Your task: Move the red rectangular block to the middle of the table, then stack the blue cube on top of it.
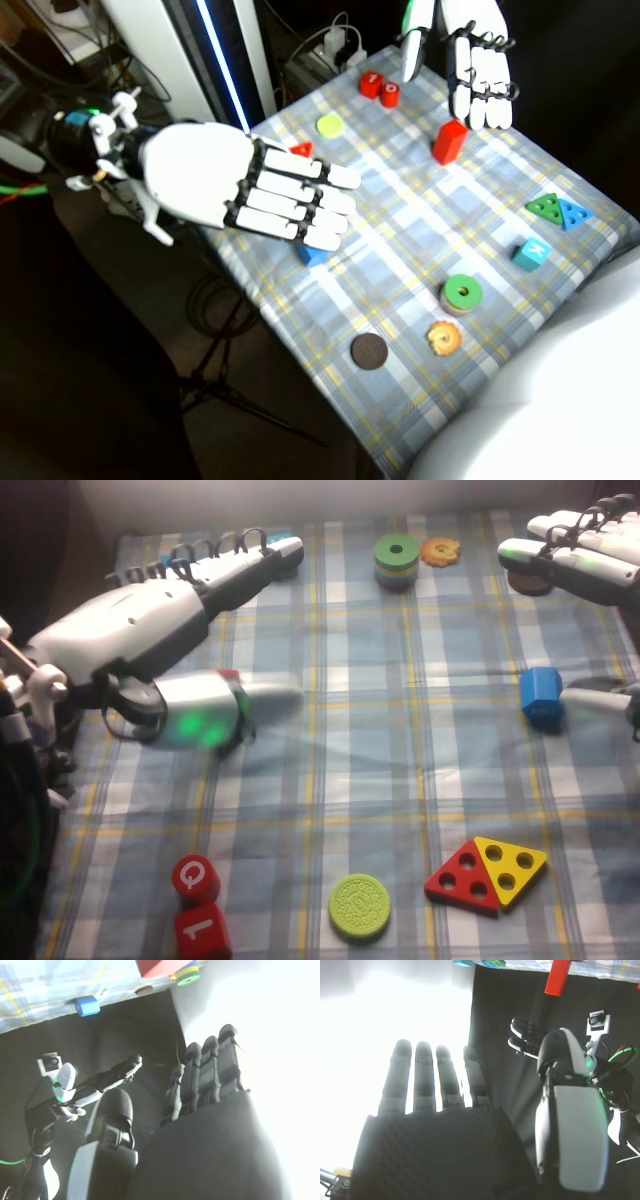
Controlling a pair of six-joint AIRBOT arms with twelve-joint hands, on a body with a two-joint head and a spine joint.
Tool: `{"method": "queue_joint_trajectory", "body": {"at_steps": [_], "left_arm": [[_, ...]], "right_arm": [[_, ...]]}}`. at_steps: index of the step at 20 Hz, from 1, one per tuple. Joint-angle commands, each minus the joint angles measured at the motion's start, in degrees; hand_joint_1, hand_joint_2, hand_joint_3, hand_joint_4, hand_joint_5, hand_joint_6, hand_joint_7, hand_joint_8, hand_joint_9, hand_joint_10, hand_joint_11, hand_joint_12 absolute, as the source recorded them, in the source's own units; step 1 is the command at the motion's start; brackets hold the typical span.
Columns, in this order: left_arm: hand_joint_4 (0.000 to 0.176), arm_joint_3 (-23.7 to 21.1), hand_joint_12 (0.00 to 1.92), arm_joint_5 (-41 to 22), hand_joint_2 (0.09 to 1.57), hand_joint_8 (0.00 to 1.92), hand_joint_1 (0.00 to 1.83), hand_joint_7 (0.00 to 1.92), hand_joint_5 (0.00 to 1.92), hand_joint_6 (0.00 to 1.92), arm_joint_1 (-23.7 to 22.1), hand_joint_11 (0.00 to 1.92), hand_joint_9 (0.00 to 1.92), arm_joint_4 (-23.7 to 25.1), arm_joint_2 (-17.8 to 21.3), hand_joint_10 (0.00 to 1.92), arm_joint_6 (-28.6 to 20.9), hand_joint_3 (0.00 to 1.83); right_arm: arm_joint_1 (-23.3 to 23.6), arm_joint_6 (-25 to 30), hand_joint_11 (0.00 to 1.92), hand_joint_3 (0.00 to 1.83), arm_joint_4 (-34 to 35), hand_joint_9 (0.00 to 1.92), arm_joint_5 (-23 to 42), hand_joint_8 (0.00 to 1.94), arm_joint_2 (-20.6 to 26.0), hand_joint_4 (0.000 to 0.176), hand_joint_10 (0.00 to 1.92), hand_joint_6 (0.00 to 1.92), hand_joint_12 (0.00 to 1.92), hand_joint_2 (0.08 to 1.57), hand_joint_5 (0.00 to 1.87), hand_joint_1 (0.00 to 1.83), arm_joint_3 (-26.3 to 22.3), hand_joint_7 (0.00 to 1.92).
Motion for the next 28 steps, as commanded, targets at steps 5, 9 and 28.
{"method": "queue_joint_trajectory", "body": {"at_steps": [5, 9, 28], "left_arm": [[0.055, -0.14, 0.00, -7.28, 1.25, 0.00, 0.53, 0.00, 0.00, 0.00, -0.53, 0.00, 0.00, 0.47, 0.04, 0.00, -0.27, 0.01], [0.063, -0.44, 0.00, -6.83, 1.12, 0.00, 0.70, 0.00, 0.00, 0.00, 0.91, 0.00, 0.00, -1.15, 1.70, 0.00, -0.27, 0.00], [0.022, 7.34, 0.00, 2.11, 1.02, 0.00, 0.90, 0.00, 0.22, 0.03, 2.35, 0.00, 0.00, -15.63, -1.84, 0.00, 6.99, 0.01]], "right_arm": [[0.48, 0.29, 0.00, 0.01, 0.80, 0.00, 7.97, 0.00, 0.15, 0.055, 0.00, 0.00, 0.00, 1.21, 0.00, 0.70, -0.25, 0.00], [0.24, 0.29, 0.00, 0.00, 1.20, 0.00, 8.16, 0.00, 0.14, 0.075, 0.00, 0.00, 0.00, 1.20, 0.00, 0.72, -0.48, 0.00], [-0.12, 1.12, 0.00, 0.00, 1.85, 0.00, 8.37, 0.00, -0.32, 0.049, 0.00, 0.00, 0.00, 1.20, 0.00, 0.60, 0.35, 0.00]]}}
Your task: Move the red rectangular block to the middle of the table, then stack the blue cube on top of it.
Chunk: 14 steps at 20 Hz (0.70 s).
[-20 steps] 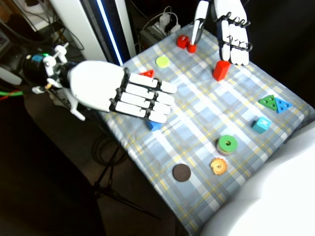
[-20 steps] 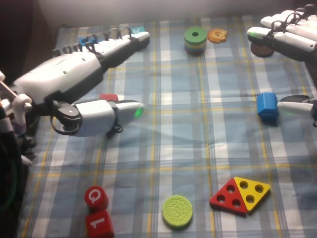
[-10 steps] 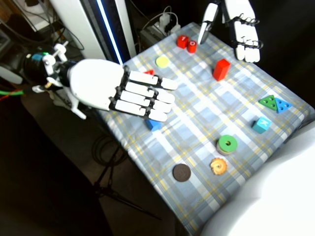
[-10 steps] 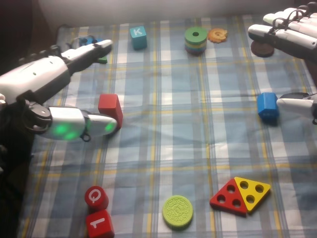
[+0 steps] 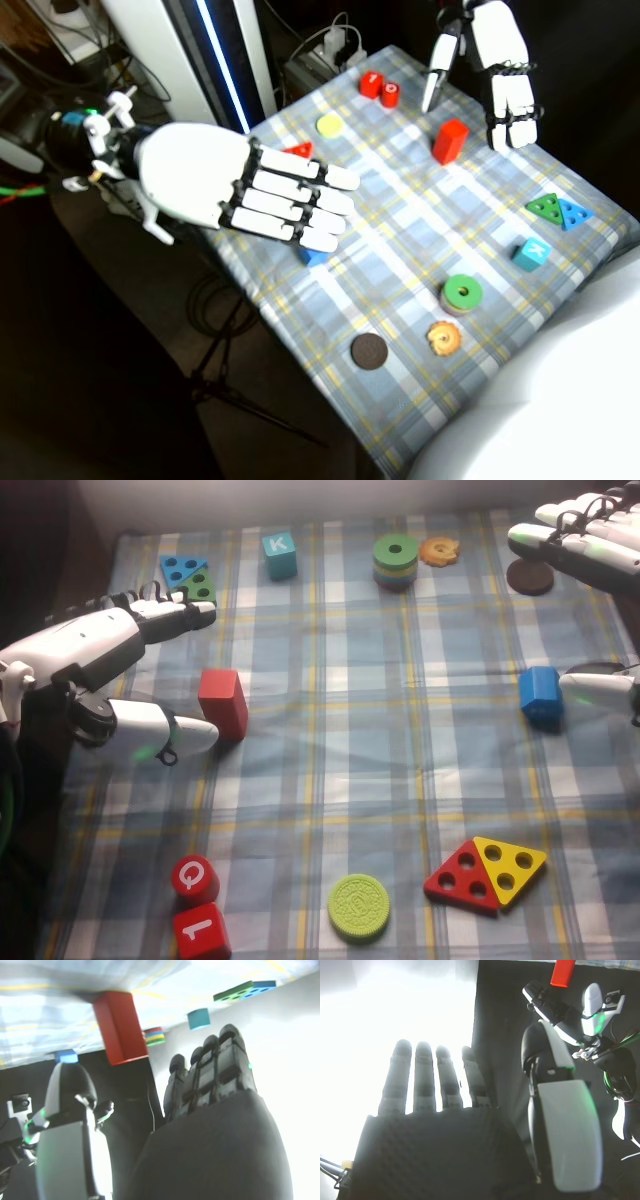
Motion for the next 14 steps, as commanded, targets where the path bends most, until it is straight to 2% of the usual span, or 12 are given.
{"method": "queue_joint_trajectory", "body": {"at_steps": [1, 3, 4, 5, 7, 8, 10, 13, 14], "left_arm": [[0.023, 0.47, 0.00, -4.95, 1.04, 0.00, 0.89, 0.00, 0.23, 0.04, -1.07, 0.00, 0.00, 0.80, -0.66, 0.00, 0.09, 0.01], [0.017, 1.14, 0.00, -4.43, 1.05, 0.00, 0.88, 0.02, 0.28, 0.02, -1.31, 0.00, 0.00, 0.64, -1.39, 0.00, 0.11, 0.00], [0.015, 1.36, 0.00, -4.29, 1.05, 0.00, 0.87, 0.02, 0.29, 0.02, -1.41, 0.00, 0.00, 0.62, -1.66, 0.00, 0.11, 0.00], [0.011, 2.08, 0.00, -3.83, 1.06, 0.00, 0.86, 0.03, 0.31, 0.02, -1.80, 0.00, 0.00, 0.51, -2.52, 0.00, 0.11, 0.01], [0.008, 2.71, 0.00, -3.24, 1.07, 0.01, 0.85, 0.04, 0.33, 0.03, -1.97, 0.00, 0.00, 0.27, -3.13, 0.00, 0.13, 0.01], [0.010, 3.04, 0.00, -2.94, 1.07, 0.01, 0.84, 0.05, 0.35, 0.03, -2.03, 0.00, 0.00, 0.06, -3.44, 0.00, 0.13, 0.01], [0.016, 3.61, 0.00, -2.43, 1.09, 0.01, 0.85, 0.05, 0.35, 0.03, -2.07, 0.00, 0.00, -0.25, -4.03, 0.00, 0.13, 0.01], [0.000, 4.27, 0.00, -1.88, 1.12, 0.01, 0.85, 0.08, 0.40, 0.02, -2.07, 0.00, 0.00, -0.80, -4.63, 0.00, 0.25, 0.01], [0.000, 4.46, 0.00, -1.64, 1.14, 0.01, 0.83, 0.08, 0.43, 0.03, -2.07, 0.00, 0.00, -1.35, -4.82, 0.00, 0.89, 0.01]], "right_arm": [[0.36, 0.48, 0.00, 0.00, 0.41, 0.00, 6.75, 0.00, -0.18, 0.058, 0.00, 0.00, 0.00, 1.20, 0.00, 0.61, 0.31, 0.00], [0.23, 0.77, 0.00, 0.00, 0.57, 0.00, 6.75, 0.00, -0.26, 0.057, 0.00, 0.00, 0.00, 1.19, 0.00, 0.61, 0.49, 0.00], [0.19, 0.82, 0.00, 0.00, 0.60, 0.00, 6.75, 0.00, -0.26, 0.044, 0.00, 0.00, 0.00, 1.19, 0.00, 0.63, 0.50, 0.00], [0.07, 0.99, 0.00, 0.00, 0.70, 0.00, 6.76, 0.00, -0.26, 0.058, 0.00, 0.00, 0.00, 1.19, 0.00, 0.68, 0.57, 0.00], [0.03, 1.11, 0.00, 0.00, 0.70, 0.00, 6.77, 0.00, -0.30, 0.062, 0.00, 0.00, 0.00, 1.19, 0.00, 0.67, 0.61, 0.00], [0.01, 1.12, 0.00, 0.00, 0.70, 0.00, 6.77, 0.00, -0.36, 0.048, 0.00, 0.00, 0.00, 1.18, 0.00, 0.63, 0.63, 0.00], [-0.29, 1.52, 0.00, 0.00, 0.86, 0.00, 6.77, 0.00, -0.56, 0.043, 0.00, 0.00, 0.00, 1.18, 0.00, 0.65, 0.81, 0.00], [-0.59, 2.12, 0.00, 0.00, 0.86, 0.00, 6.85, 0.00, -0.59, 0.034, 0.00, 0.00, 0.00, 1.18, 0.00, 0.64, 0.91, 0.00], [-0.63, 2.23, 0.00, 0.00, 0.86, 0.00, 6.85, 0.00, -0.59, 0.039, 0.00, 0.00, 0.00, 1.17, 0.00, 0.62, 0.93, 0.00]]}}
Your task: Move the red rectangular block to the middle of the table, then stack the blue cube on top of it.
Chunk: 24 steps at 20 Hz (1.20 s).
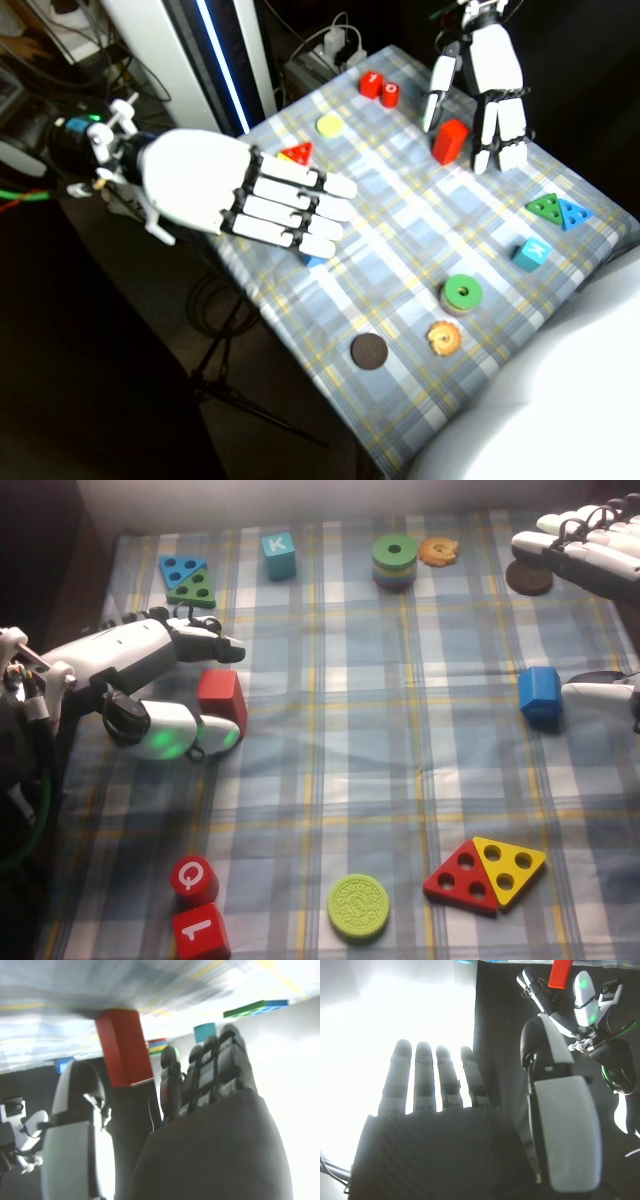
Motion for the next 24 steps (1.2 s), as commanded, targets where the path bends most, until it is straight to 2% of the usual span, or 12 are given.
{"method": "queue_joint_trajectory", "body": {"at_steps": [1, 2, 3, 4, 6, 9, 12, 14, 16, 17, 19, 24], "left_arm": [[0.000, 0.35, 0.00, -5.03, 1.15, 0.01, 0.90, 0.22, 0.65, 0.05, -0.71, 0.00, 0.01, 0.02, -0.35, 0.00, 1.30, 0.00], [0.000, 0.35, 0.00, -4.95, 1.15, 0.01, 0.90, 0.22, 0.65, 0.05, -0.73, 0.00, 0.01, -0.75, -0.53, 0.00, 2.64, 0.00], [0.000, 0.37, 0.00, -4.96, 1.24, 0.00, 0.97, 0.32, 0.73, 1.07, -0.76, 0.00, 0.07, -1.34, -0.77, 0.01, 3.94, 0.00], [0.000, 0.35, 0.08, -5.04, 1.22, 0.03, 1.05, 0.52, 0.79, 1.21, -0.97, 0.00, 0.19, -1.35, -0.84, 0.03, 4.05, 0.00], [0.000, -0.22, 0.53, -6.06, 1.22, 0.01, 1.06, 0.67, 0.80, 1.26, -1.64, 0.00, 0.30, -0.65, -0.81, 0.02, 4.05, 0.00], [0.000, -2.19, 0.61, -8.40, 1.22, 0.01, 1.08, 0.69, 0.79, 1.26, -2.72, 0.00, 0.30, 2.16, -0.17, 0.02, 3.98, 0.00], [0.000, -4.05, 0.07, -10.30, 1.22, 0.01, 1.07, 0.67, 0.78, 1.28, -4.57, 0.00, 0.27, 6.57, 0.02, 0.01, 3.79, 0.00], [0.000, -3.85, 0.00, -10.32, 1.23, 0.01, 1.02, 0.64, 0.78, 1.29, -6.65, 0.00, 0.25, 8.61, -1.13, 0.00, 3.62, 0.00], [0.000, -2.01, 0.00, -9.13, 1.23, 0.01, 1.01, 0.64, 0.77, 1.31, -8.89, 0.00, 0.25, 8.71, -3.51, 0.00, 3.59, 0.00], [0.000, -0.20, 0.32, -8.06, 1.24, 0.03, 1.00, 0.64, 0.76, 1.32, -10.27, 0.00, 0.27, 8.60, -5.52, 0.00, 3.30, 0.00], [0.056, 2.72, 0.07, -5.82, 1.26, 0.02, 0.95, 0.59, 0.72, 1.38, -12.25, 0.00, 0.21, 7.38, -8.43, 0.02, 3.11, 0.00], [0.015, 11.38, 0.00, -0.06, 1.26, 0.02, 0.97, 0.59, 0.73, 1.38, -14.30, 0.00, 0.18, 0.66, -15.86, 0.02, 2.96, 0.00]], "right_arm": [[0.08, 0.37, 0.00, 0.00, 0.53, 0.00, 6.94, 0.00, -0.02, 0.013, 0.00, 0.00, 0.00, 1.17, 0.00, 0.64, 0.31, 0.00], [0.07, 0.43, 0.00, 0.00, 0.57, 0.00, 6.99, 0.00, -0.02, 0.013, 0.00, 0.00, 0.00, 1.17, 0.00, 0.64, 0.32, 0.00], [0.04, 0.46, 0.00, 0.00, 0.61, 0.00, 7.07, 0.00, -0.02, 0.009, 0.00, 0.00, 0.00, 1.17, 0.00, 0.64, 0.32, 0.00], [-0.07, 0.53, 0.00, 0.00, 0.64, 0.00, 7.14, 0.00, -0.02, 0.018, 0.00, 0.00, 0.00, 1.18, 0.00, 0.62, 0.32, 0.00], [-0.35, 0.80, 0.00, 0.00, 0.77, 0.00, 7.41, 0.00, -0.02, 0.027, 0.00, 0.00, 0.00, 1.18, 0.00, 0.63, 0.32, 0.00], [-0.51, 0.88, 0.00, 0.00, 0.96, 0.00, 7.71, 0.00, -0.02, 0.018, 0.00, 0.00, 0.00, 1.18, 0.00, 0.60, 0.32, 0.00], [-0.52, 0.96, 0.00, 0.00, 0.97, 0.00, 7.76, 0.00, -0.02, 0.049, 0.00, 0.00, 0.00, 1.18, 0.00, 0.57, 0.31, 0.00], [-0.52, 0.96, 0.00, 0.00, 0.96, 0.00, 7.86, 0.00, -0.02, 0.022, 0.00, 0.00, 0.00, 1.17, 0.00, 0.58, 0.32, 0.00], [-0.53, 0.97, 0.00, 0.00, 0.96, 0.00, 7.92, 0.00, -0.04, 0.028, 0.00, 0.00, 0.00, 1.18, 0.00, 0.58, 0.31, 0.00], [-0.58, 0.97, 0.00, 0.00, 0.96, 0.00, 7.92, 0.00, -0.05, 0.038, 0.00, 0.00, 0.00, 1.18, 0.00, 0.60, 0.31, 0.00], [-0.64, 0.97, 0.00, 0.00, 0.96, 0.00, 7.92, 0.00, -0.05, 0.061, 0.00, 0.00, 0.00, 1.17, 0.00, 0.62, 0.32, 0.00], [-0.73, 0.98, 0.00, 0.00, 0.93, 0.00, 7.92, 0.00, -0.05, 0.049, 0.00, 0.00, 0.00, 1.18, 0.00, 0.64, 0.40, 0.00]]}}
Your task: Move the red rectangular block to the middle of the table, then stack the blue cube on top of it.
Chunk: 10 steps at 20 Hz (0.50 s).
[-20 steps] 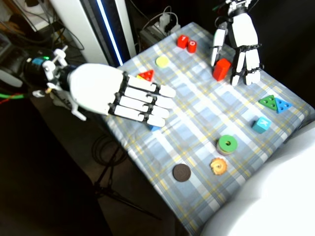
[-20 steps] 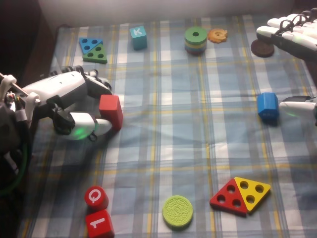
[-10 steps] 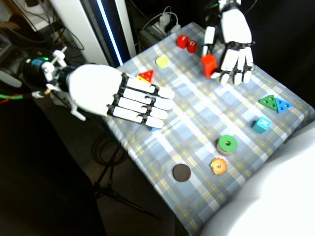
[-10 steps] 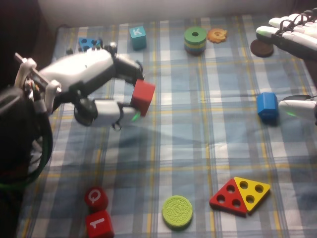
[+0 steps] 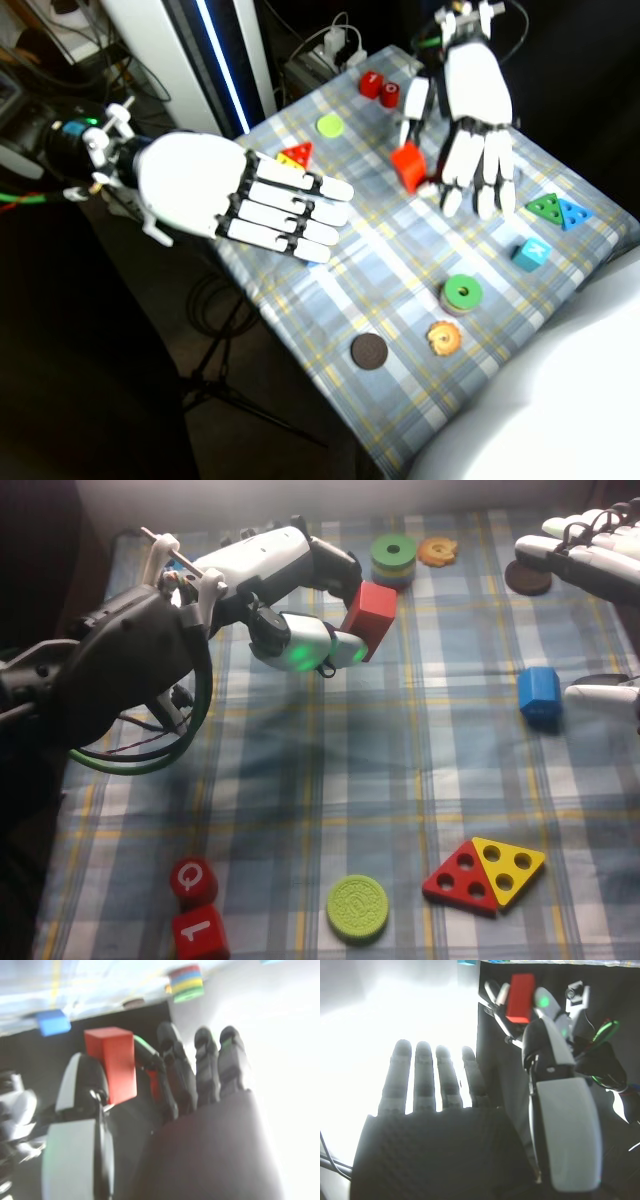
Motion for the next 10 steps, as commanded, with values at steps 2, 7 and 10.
{"method": "queue_joint_trajectory", "body": {"at_steps": [2, 7, 10], "left_arm": [[0.000, 1.96, 0.02, -2.98, 1.22, 0.01, 1.02, 0.58, 0.79, 1.29, -0.07, 0.03, 0.24, -1.35, -1.52, 0.05, -0.56, 0.00], [0.063, 4.57, 0.21, -1.50, 1.22, 0.00, 0.85, 0.26, 0.50, 0.50, 1.92, 0.00, 0.08, -3.66, -2.75, 0.01, -4.42, 0.00], [0.098, 2.74, 0.00, -2.59, 1.17, 0.00, 0.73, 0.02, 0.30, 0.04, 2.43, 0.00, 0.00, -1.78, -1.54, 0.00, -5.74, 0.00]], "right_arm": [[0.33, 0.35, 0.00, 0.00, 0.35, 0.00, 7.14, 0.00, 0.02, 0.049, 0.00, 0.00, 0.00, 1.19, 0.00, 0.64, 0.24, 0.00], [0.33, 0.48, 0.00, 0.00, 0.34, 0.00, 7.15, 0.00, 0.02, 0.065, 0.00, 0.00, 0.00, 1.19, 0.00, 0.65, 0.25, 0.00], [0.33, 0.68, 0.00, 0.00, 0.34, 0.00, 7.33, 0.00, 0.04, 0.083, 0.00, 0.00, 0.00, 1.19, 0.00, 0.64, 0.27, 0.00]]}}
